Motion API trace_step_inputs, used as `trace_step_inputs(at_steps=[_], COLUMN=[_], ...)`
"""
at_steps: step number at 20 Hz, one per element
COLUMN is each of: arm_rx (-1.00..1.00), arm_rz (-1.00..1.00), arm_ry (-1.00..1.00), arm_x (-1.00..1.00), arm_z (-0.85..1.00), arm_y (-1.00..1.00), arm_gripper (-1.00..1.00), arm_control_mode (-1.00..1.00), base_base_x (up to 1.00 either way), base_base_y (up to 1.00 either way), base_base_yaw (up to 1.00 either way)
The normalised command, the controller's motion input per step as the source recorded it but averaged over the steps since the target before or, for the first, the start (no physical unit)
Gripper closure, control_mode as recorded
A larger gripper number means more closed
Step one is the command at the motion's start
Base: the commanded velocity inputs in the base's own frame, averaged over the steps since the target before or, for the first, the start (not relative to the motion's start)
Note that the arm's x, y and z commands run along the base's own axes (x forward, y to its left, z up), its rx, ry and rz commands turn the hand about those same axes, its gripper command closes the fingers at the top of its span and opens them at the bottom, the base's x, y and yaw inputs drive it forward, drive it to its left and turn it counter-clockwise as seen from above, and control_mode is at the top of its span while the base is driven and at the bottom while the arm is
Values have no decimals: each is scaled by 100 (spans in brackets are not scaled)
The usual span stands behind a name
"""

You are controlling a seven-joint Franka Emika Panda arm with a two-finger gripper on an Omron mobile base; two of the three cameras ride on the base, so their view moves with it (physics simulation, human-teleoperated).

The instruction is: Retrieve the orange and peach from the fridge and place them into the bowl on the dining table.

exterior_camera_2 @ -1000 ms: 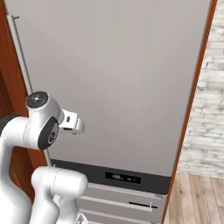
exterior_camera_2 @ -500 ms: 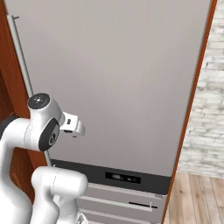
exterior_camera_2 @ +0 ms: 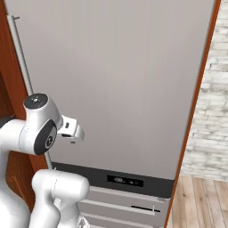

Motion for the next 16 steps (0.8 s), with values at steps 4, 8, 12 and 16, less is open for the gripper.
trace_step_inputs(at_steps=[4,8,12,16], arm_rx=[0,0,0,0], arm_rz=[0,0,0,0], arm_ry=[-8,-21,-21,-22], arm_x=[-19,-18,-17,-21], arm_z=[-23,-24,-21,-18], arm_y=[0,0,0,0], arm_gripper=[-100,-100,-100,-100], arm_control_mode=[-100,-100,-100,-100], base_base_x=[0,0,0,0], base_base_y=[0,0,0,0], base_base_yaw=[0,0,0,0])
